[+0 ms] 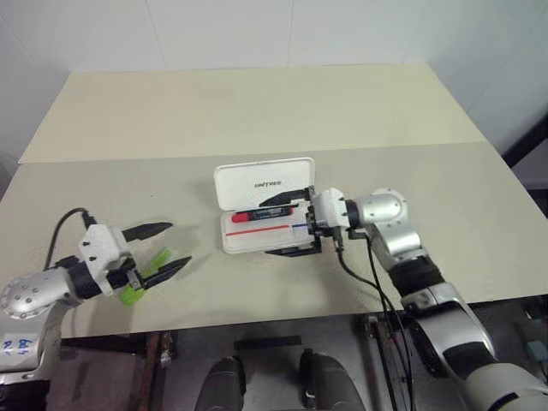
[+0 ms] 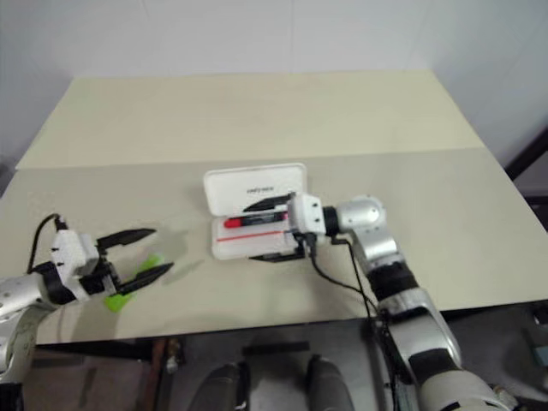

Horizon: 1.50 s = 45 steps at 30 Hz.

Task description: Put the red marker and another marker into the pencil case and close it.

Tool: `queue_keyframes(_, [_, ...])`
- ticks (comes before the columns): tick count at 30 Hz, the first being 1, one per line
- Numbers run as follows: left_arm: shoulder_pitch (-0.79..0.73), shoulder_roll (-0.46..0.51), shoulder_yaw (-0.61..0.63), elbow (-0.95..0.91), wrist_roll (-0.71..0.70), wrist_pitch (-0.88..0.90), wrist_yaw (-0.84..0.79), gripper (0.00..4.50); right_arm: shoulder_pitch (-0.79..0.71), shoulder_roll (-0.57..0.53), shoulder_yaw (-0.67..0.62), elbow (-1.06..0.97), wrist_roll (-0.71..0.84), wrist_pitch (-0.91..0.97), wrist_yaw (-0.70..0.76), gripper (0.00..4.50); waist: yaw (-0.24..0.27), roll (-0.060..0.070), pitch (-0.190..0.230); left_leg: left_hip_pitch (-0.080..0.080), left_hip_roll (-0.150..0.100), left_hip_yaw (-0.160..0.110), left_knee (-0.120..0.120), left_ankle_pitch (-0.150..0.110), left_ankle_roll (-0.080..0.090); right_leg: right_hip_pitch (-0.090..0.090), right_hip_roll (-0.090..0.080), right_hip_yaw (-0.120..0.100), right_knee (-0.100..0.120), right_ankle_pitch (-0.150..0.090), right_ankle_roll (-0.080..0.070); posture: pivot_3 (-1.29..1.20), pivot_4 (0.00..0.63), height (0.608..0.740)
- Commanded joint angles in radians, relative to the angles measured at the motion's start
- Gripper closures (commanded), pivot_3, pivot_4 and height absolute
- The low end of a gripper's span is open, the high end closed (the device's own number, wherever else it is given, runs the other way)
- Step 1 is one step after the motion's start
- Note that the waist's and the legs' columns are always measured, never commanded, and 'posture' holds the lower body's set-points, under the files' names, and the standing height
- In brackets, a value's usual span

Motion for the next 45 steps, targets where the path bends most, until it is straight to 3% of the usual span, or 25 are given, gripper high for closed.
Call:
queue_keyframes(1, [0.075, -0.03, 0.067, -0.044, 0.016, -0.001, 0.069, 0.65, 0.044, -0.059, -0.063, -0.116, 0.079, 0.089, 0.015, 0.02, 0.0, 0.0, 0.0, 0.0, 0.0, 0.0, 0.0, 0.0, 0.0, 0.0, 0.0, 0.0, -0.001, 0.0, 0.0, 0.0, 0.15, 0.74])
queue_keyframes(9, [0.18, -0.103, 0.054, -0.024, 0.029, -0.016, 0.129, 0.65, 0.06, -0.136, -0.099, -0.161, 0.084, 0.152, 0.01, 0.02, 0.001, 0.0, 0.0, 0.001, 0.0, 0.001, 0.0, -0.001, 0.0, -0.001, 0.0, 0.0, -0.004, 0.0, -0.003, 0.0, 0.15, 0.74])
queue_keyframes(24, [0.106, -0.151, -0.058, 0.171, 0.051, 0.029, 0.14, 0.65, 0.07, -0.182, -0.12, -0.259, 0.091, 0.222, -0.008, 0.02, 0.007, 0.002, -0.002, 0.001, 0.0, 0.002, 0.001, -0.001, 0.001, -0.001, -0.002, -0.001, -0.005, 0.001, -0.002, 0.0, 0.15, 0.74])
queue_keyframes(33, [0.111, -0.147, -0.059, 0.151, 0.069, 0.029, 0.163, 3.38, 0.078, -0.181, -0.129, -0.266, 0.085, 0.217, -0.02, 0.0, 0.007, 0.003, -0.002, 0.001, 0.0, 0.005, 0.0, -0.002, 0.003, 0.0, -0.004, -0.001, -0.008, 0.003, -0.003, 0.0, 0.15, 0.74])
queue_keyframes(45, [0.05, -0.117, -0.078, -0.056, 0.003, 0.033, 0.13, 3.36, 0.106, -0.163, -0.129, -0.209, 0.049, 0.172, -0.046, 0.0, 0.006, 0.002, -0.003, 0.0, 0.001, 0.007, 0.0, -0.003, 0.003, -0.001, -0.004, -0.002, -0.009, 0.003, -0.002, 0.0, 0.15, 0.74])
